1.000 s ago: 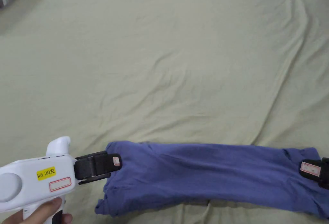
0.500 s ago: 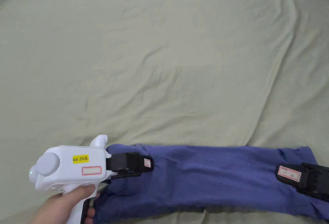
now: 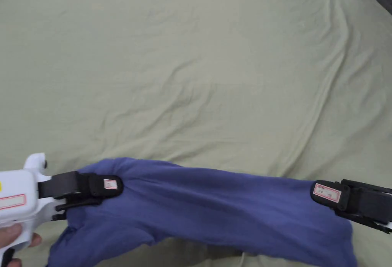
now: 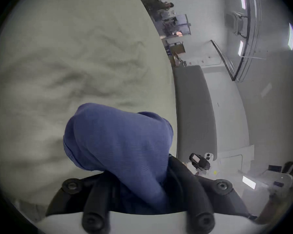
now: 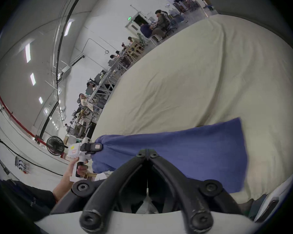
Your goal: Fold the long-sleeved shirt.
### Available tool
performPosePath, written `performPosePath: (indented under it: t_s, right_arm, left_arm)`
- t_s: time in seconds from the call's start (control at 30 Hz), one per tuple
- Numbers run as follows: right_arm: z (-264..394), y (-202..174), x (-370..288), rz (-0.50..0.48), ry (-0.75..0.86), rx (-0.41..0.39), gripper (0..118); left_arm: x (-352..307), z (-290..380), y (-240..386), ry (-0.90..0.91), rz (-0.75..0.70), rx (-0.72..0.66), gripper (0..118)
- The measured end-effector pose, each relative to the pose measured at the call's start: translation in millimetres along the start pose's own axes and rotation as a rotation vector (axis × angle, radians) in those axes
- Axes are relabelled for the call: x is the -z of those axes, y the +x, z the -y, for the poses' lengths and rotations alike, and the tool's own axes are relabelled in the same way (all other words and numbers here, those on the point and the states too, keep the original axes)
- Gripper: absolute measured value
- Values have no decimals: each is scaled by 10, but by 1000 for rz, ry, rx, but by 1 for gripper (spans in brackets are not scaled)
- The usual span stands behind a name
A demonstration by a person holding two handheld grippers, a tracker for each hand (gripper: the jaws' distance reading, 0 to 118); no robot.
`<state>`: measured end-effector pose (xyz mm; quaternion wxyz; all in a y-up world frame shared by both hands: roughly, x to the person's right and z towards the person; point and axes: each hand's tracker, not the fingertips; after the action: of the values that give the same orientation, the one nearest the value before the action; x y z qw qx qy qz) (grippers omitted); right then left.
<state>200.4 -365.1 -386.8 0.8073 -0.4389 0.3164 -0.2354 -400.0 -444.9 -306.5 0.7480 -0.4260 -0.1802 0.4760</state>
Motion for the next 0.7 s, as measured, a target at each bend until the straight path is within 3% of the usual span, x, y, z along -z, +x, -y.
performPosePath:
  t_s: [0.2, 0.33, 0.47, 0.5, 0.7]
  right_arm:
    - [33, -200, 35, -24, 23, -11, 0]
    - [103, -210, 91, 2, 4, 2, 0]
    - [183, -158, 26, 22, -9, 23, 0]
    - [198, -141, -23, 26, -6, 31, 0]
    - [273, -25, -410, 45, 33, 69, 0]
  left_arm:
    - [-839, 1, -72, 169, -221, -18, 18]
    - [-857, 26, 182, 247, -507, 25, 18]
    - [-237, 102, 544, 142, -422, 59, 18]
    - [90, 327, 935, 126, -421, 88, 18]
    - [1720, 568, 1508, -45, -502, 283, 18]
